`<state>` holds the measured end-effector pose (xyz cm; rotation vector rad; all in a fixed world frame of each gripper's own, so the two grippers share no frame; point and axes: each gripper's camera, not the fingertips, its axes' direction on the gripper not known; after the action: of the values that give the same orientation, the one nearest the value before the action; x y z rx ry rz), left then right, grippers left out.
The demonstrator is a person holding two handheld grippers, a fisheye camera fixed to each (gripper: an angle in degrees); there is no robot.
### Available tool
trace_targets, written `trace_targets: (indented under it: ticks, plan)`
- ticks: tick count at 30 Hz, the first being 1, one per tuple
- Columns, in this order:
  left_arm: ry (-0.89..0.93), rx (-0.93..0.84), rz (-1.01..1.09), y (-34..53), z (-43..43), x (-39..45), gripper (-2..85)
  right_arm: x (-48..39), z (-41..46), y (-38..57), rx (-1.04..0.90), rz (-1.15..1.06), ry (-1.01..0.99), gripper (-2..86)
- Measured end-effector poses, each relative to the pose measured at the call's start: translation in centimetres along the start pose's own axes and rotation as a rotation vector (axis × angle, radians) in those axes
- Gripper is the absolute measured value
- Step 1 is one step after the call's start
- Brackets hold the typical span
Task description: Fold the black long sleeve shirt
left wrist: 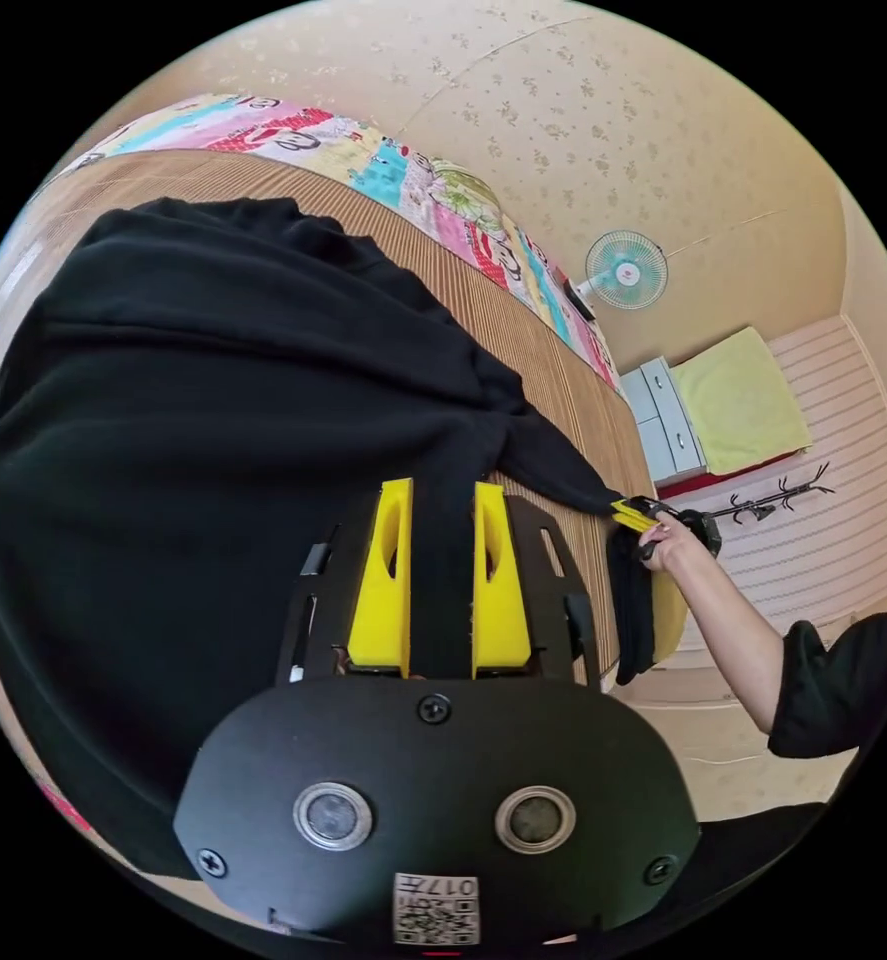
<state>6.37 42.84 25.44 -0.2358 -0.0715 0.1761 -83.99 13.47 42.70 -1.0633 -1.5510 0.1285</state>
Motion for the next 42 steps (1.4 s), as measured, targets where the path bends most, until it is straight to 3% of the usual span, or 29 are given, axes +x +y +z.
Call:
trace_targets:
  ticks: [4, 8, 10, 14, 16, 18, 21, 25, 30, 35, 37, 42]
  plan:
    - [-0.030, 0.015, 0.011, 0.5, -5.3, -1.5, 9.9, -12.1, -5.4, 4.5, 0.206, -0.377, -0.045, 3.3]
    - [-0.046, 0.022, -0.013, 1.6, -9.1, -2.9, 9.9, -26.2, -9.0, 16.1, 0.363, -0.778, -0.281, 3.2]
    - [-0.048, 0.020, -0.037, 2.5, -11.1, -3.6, 9.9, -31.0, -7.8, 22.0, 0.340, -0.924, -0.410, 3.3]
    - [-0.056, 0.002, -0.057, 3.9, -13.3, -4.4, 9.8, -38.5, 2.4, 36.2, 0.119, -1.078, -0.573, 3.8]
    - [-0.065, -0.016, -0.072, 4.6, -14.5, -5.0, 9.7, -40.2, 9.0, 42.5, -0.037, -1.144, -0.529, 4.3]
    - [-0.067, -0.016, -0.084, 4.8, -15.5, -5.5, 9.0, -40.3, 18.7, 49.5, -0.376, -1.237, -0.355, 5.5]
    - [-0.074, -0.010, -0.090, 4.4, -17.3, -6.6, 9.2, -35.9, 22.9, 52.6, -0.511, -1.216, -0.273, 6.5]
    - [-0.061, 0.008, -0.085, 1.8, -19.0, -8.0, 9.2, -30.2, 21.3, 50.3, -0.442, -1.137, -0.168, 7.0]
    - [-0.099, 0.044, 0.018, -3.7, -20.3, -7.0, 10.3, -23.9, 19.5, 41.1, -0.233, -0.914, 0.138, 7.4]
    - [-0.082, -0.033, 0.052, -6.1, -19.5, -5.3, 10.9, -21.5, 22.8, 37.4, -0.341, -0.952, 0.352, 5.7]
    - [-0.055, -0.063, 0.050, -5.1, -19.9, -4.5, 11.0, -21.0, 22.9, 36.8, -0.302, -1.004, 0.371, 3.5]
    - [-0.148, -0.134, 0.032, -1.1, -23.0, -3.4, 10.8, -18.4, 18.9, 33.3, -0.252, -0.812, 0.182, 4.6]
